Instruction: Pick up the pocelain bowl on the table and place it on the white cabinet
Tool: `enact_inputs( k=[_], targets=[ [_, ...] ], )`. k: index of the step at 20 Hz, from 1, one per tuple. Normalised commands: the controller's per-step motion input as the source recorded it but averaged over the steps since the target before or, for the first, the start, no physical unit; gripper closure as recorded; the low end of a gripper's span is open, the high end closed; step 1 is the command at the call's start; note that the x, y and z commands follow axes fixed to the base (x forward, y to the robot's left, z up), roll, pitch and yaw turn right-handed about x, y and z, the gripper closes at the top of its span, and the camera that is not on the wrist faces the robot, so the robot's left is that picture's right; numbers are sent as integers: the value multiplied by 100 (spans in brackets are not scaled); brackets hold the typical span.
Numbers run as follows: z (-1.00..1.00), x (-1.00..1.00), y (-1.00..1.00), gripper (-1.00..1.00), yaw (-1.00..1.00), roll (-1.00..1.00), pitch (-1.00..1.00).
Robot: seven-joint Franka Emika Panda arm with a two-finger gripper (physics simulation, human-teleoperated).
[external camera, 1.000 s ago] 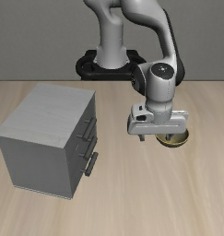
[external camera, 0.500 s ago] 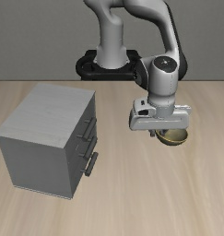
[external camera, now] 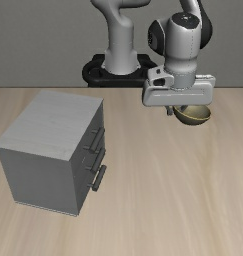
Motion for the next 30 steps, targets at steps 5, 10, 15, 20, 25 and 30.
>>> enact_inputs(
  k=[5, 10, 15, 20, 25, 30],
  targets=[
    [100, 0, 0, 100, 0, 0, 0],
    [100, 0, 0, 100, 0, 0, 0],
    [20, 0, -80, 100, 0, 0, 0],
    [0, 0, -100, 100, 0, 0, 0],
    [0, 0, -100, 100, 0, 0, 0],
    [0, 0, -100, 100, 0, 0, 0]
  ],
)
